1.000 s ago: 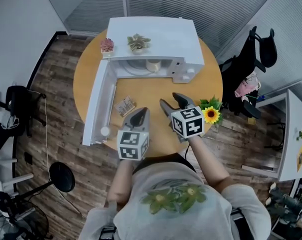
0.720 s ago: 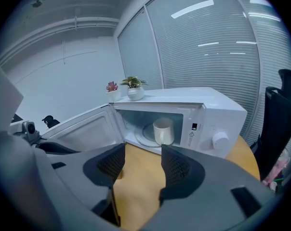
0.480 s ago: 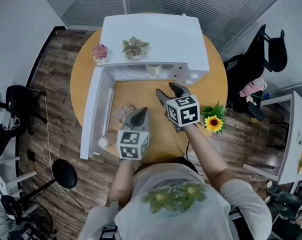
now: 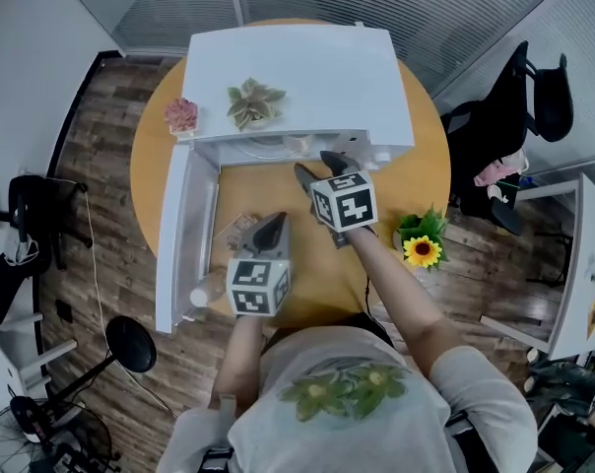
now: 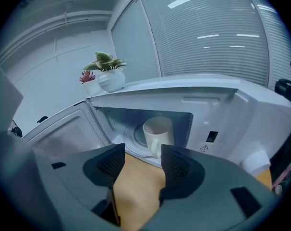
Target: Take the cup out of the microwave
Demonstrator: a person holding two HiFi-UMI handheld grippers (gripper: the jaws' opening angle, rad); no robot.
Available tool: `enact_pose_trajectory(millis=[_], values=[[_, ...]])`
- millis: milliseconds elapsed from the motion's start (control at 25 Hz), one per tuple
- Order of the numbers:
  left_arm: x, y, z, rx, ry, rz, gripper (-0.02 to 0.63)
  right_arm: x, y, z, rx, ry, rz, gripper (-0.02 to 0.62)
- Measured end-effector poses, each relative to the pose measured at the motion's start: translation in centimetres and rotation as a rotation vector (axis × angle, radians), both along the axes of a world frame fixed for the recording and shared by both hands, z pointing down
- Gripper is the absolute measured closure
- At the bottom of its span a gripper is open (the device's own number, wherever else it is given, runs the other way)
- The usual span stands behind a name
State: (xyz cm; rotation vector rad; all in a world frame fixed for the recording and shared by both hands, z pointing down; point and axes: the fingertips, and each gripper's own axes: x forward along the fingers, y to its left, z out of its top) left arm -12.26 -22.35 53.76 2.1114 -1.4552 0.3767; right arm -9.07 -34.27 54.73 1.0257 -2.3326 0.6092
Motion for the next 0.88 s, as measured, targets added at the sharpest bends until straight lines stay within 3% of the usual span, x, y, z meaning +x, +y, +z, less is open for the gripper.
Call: enact_pose_trajectory(millis=[880], values=[[0.0,-0.6,1.6,-0.055,0.018,0.045,0.603,-1.8,-4.3,5.4,-0.06,0.158,0.044,0.358]])
